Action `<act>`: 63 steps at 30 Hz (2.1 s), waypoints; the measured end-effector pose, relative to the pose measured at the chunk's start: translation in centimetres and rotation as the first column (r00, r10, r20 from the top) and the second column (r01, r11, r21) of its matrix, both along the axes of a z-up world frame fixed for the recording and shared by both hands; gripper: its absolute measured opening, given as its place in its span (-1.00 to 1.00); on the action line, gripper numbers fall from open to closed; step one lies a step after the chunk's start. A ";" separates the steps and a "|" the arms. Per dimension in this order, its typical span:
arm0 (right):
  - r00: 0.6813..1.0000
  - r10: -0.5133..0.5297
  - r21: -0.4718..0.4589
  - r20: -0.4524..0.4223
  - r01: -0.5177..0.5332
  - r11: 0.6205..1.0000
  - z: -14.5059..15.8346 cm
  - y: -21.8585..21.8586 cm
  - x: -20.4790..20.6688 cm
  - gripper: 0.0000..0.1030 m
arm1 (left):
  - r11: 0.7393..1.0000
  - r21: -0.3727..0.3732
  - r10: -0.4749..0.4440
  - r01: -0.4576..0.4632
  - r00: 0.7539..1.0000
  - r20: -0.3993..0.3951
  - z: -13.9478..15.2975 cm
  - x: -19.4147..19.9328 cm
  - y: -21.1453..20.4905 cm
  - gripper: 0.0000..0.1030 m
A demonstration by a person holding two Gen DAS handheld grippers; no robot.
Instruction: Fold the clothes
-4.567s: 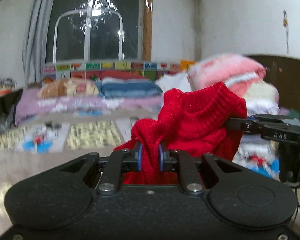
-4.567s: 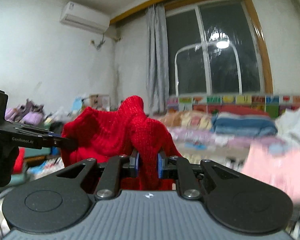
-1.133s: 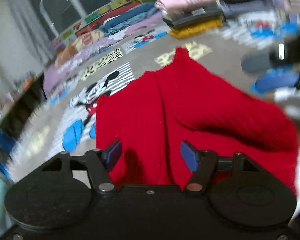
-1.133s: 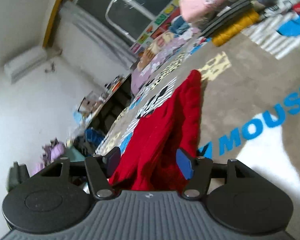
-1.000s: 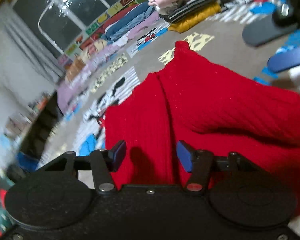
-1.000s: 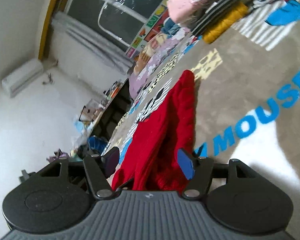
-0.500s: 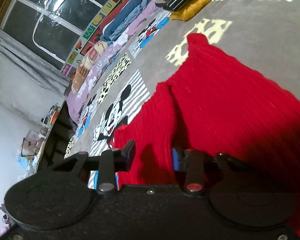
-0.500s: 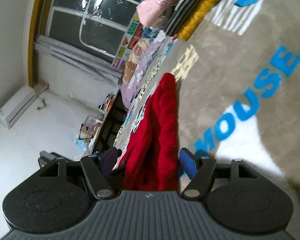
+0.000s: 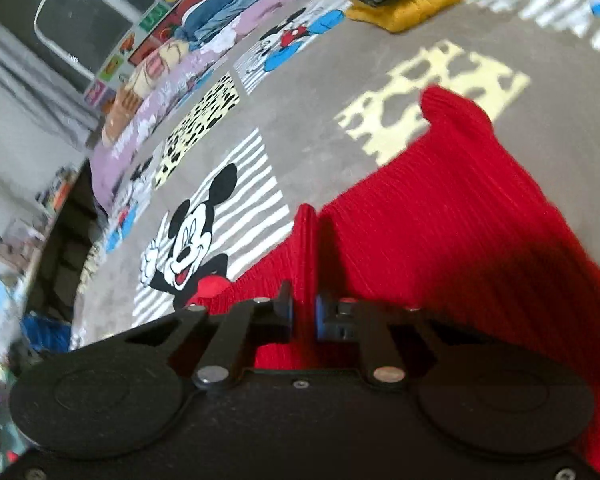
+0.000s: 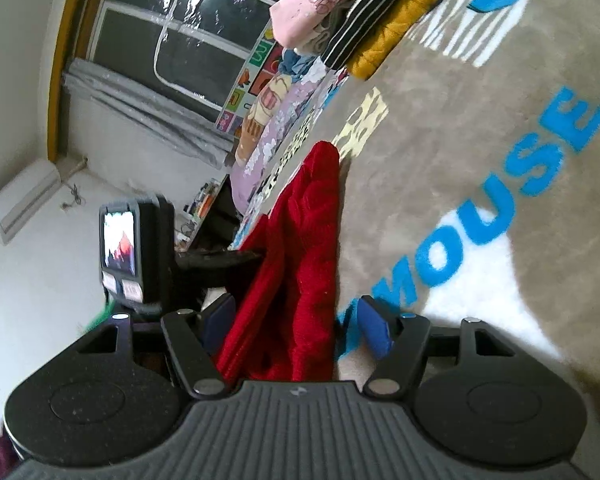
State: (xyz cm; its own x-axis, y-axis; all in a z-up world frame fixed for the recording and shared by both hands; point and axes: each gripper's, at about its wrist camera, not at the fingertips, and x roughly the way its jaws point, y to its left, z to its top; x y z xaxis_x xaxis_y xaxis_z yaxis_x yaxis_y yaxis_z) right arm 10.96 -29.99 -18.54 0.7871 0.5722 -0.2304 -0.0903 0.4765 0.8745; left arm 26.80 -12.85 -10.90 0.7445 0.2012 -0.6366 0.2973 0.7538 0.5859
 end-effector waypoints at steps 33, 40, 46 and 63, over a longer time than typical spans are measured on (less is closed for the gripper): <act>0.988 0.030 -0.269 0.148 0.011 0.963 -0.1 2.7 -1.7 0.30 | 0.517 -0.844 0.487 -0.141 0.860 0.154 7.9 -14.9 31.1 -0.84; 0.985 0.029 -0.253 0.170 0.015 0.967 -0.3 2.7 -2.0 0.31 | 0.355 -0.924 0.542 -0.139 0.837 0.082 3.8 -16.5 35.7 -0.83; 0.983 0.031 -0.245 0.179 0.014 0.969 -0.4 2.6 -2.1 0.31 | 0.176 -0.973 0.576 -0.148 0.817 -0.020 0.8 -16.5 40.0 -0.84; 0.983 0.033 -0.256 0.181 0.015 0.967 -0.4 2.8 -2.3 0.33 | -0.102 -0.963 0.475 -0.250 0.839 -0.268 -2.6 -17.6 43.4 -0.21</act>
State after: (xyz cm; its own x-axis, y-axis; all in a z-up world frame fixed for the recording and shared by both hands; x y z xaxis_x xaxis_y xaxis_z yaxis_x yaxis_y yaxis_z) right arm 8.68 -27.16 -18.95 0.8245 0.5203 -0.2224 -0.2423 0.6799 0.6921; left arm 9.23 30.52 -13.54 0.8824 -0.2239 -0.4139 -0.2225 0.5766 -0.7862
